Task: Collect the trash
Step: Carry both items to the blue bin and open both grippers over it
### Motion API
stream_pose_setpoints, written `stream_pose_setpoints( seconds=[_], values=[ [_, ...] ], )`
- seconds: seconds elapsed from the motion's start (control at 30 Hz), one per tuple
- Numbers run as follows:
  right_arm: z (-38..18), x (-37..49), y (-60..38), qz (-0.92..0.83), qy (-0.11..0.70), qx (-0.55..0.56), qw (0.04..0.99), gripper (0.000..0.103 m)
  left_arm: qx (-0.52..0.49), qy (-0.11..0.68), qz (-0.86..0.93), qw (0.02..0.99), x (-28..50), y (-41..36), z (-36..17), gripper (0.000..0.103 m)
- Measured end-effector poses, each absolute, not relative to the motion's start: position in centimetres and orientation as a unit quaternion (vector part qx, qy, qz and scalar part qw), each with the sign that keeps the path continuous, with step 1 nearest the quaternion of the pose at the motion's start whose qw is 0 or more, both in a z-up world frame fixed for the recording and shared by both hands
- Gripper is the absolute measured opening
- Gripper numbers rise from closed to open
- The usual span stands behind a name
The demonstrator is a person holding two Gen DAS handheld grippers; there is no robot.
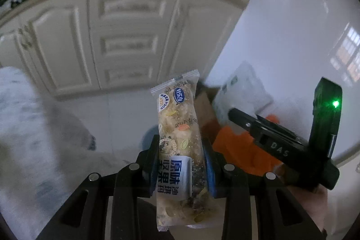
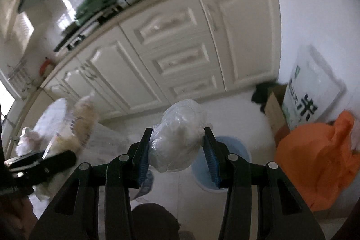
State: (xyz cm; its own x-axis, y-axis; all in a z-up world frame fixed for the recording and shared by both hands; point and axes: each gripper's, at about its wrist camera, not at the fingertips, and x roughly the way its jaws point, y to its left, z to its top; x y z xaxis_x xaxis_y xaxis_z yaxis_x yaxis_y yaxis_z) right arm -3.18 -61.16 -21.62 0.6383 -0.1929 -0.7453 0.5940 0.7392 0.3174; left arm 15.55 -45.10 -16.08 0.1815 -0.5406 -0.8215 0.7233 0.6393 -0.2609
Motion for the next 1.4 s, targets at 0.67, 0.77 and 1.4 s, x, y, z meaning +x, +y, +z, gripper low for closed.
stream_pose_setpoints(
  seconds=[0.67,0.77,1.4],
  values=[
    [-32.5,-3.1,-69.7,-0.260,0.400,0.398,0.784,0.102,0.166,0.570,-0.334,0.732,28.9,-63.0,-25.4,0.086],
    [-31.9,-3.7,-69.3,-0.272,0.399,0.392,0.783,0.103,0.174,0.547,-0.331,0.749,27.9,-62.4,-23.5,0.088],
    [-18.3,-3.9,-57.2,-0.258,0.340,0.314,0.848,0.103,0.102,0.382,-0.336,0.855,18.9,-44.7,-8.3,0.102]
  ],
)
